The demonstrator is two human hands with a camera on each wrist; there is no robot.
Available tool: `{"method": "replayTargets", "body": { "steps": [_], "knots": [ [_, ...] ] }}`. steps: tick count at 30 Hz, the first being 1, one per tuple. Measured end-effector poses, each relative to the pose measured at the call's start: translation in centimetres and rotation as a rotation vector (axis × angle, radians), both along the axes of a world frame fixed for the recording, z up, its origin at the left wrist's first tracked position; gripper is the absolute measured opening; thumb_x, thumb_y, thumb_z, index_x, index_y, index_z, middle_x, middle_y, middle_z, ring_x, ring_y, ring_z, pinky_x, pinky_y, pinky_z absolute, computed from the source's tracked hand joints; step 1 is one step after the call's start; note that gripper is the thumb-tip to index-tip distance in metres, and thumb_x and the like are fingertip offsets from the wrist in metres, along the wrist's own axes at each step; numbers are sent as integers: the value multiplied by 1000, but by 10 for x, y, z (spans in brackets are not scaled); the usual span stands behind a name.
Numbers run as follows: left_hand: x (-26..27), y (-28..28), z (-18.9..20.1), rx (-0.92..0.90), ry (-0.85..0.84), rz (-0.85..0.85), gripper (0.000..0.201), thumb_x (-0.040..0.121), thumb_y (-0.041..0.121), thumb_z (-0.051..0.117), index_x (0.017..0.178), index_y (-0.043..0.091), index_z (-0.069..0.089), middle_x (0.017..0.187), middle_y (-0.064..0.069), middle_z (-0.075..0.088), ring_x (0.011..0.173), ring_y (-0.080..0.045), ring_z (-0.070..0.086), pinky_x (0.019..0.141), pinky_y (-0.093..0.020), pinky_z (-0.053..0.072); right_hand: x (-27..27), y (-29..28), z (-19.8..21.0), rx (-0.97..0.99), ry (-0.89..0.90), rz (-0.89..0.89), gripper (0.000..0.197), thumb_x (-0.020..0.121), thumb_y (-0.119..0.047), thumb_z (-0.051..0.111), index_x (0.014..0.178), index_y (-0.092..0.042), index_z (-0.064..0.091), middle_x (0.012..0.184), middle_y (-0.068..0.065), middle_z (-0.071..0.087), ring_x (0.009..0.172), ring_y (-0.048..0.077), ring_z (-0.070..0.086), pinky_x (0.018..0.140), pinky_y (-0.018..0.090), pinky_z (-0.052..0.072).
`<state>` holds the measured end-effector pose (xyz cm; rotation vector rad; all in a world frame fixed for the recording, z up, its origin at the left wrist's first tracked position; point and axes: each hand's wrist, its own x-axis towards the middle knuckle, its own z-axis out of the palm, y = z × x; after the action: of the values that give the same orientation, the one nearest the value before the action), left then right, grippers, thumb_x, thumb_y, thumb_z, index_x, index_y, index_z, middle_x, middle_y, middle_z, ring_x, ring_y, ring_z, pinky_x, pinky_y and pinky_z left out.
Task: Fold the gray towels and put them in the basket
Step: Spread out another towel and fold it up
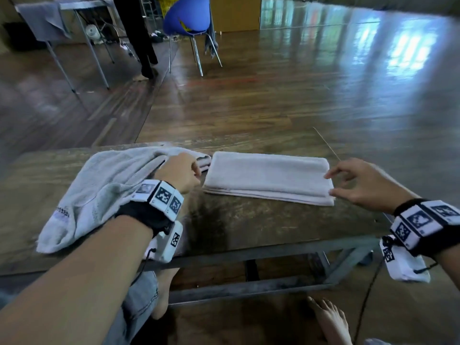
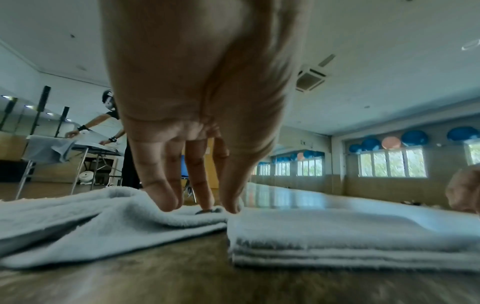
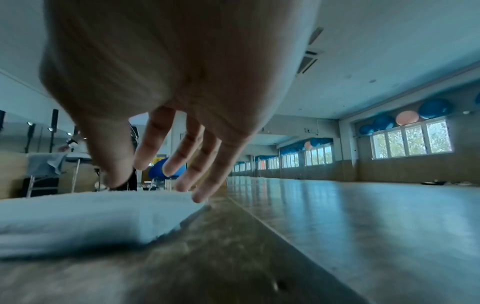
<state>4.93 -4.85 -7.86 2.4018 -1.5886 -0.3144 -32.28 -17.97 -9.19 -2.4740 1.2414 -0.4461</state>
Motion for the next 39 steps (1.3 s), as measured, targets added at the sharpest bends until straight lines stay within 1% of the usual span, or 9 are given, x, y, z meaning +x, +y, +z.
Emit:
{"method": "replayTargets", "body": {
  "steps": [5,10,14,19,23,26,29,34,39],
  "knots": [
    [-14,-16,-21,57,-25,47,38,95,37,58,78,5,68,53,-6,55,47,-19,51,45,-26,35,5,-12,-22,101,127,-202,22,89,-42,65,93,-21,66,94,0,67,93,23,61,89,40,49],
    [-18,-27,-35,68,-74,71,33,90,42,61,93,9,65,81,-8,67,68,-23,62,63,-36,55,12,-19,-30,218,183,-322,48,90,-43,64,52,-18,50,62,4,54,63,24,56,68,36,47],
    [-12,-29,-39,62,-15,113,36,88,36,64,118,15,60,84,3,58,75,-21,63,76,-37,58,15,-21,-28,273,198,-341,45,89,-33,69,51,-15,51,62,7,58,64,22,57,65,34,47],
    [-10,-30,-38,57,-15,135,35,87,34,71,74,3,62,63,-4,59,58,-20,60,54,-32,48,16,-19,-27,240,135,-331,22,84,-31,77,84,-18,60,92,2,64,87,22,58,73,32,40],
    [-12,-28,-32,-1,14,149,28,84,27,72,76,1,65,65,-7,64,59,-23,62,61,-39,59,16,-19,-22,207,53,-352,21,82,-25,78,85,-25,57,96,1,63,93,23,58,80,33,42],
    [-10,-29,-21,-75,65,200,35,78,18,68,57,8,43,49,-3,45,41,-19,40,41,-27,35,16,-20,-10,136,-68,-375,14,81,-24,74,81,-26,60,90,-3,64,91,23,60,82,33,46],
    [-5,-29,-3,-96,152,251,28,73,22,69,59,7,50,53,-8,52,45,-24,47,48,-30,41,14,-20,-1,145,-165,-358,7,78,-24,73,77,-21,66,83,-2,70,84,24,64,80,36,52],
    [-20,-21,-12,-8,-41,130,19,79,20,66,72,9,53,71,-9,61,59,-23,55,50,-29,40,9,-6,-9,117,184,-341,11,75,-32,65,84,-32,59,90,-10,60,89,21,60,83,41,51],
    [-38,-28,-26,9,-2,-283,23,90,31,63,111,20,63,117,-4,60,105,-23,56,93,-42,49,24,3,-18,72,123,66,21,94,-25,57,113,-30,60,110,-10,57,104,12,48,92,35,40]
  ]
}}
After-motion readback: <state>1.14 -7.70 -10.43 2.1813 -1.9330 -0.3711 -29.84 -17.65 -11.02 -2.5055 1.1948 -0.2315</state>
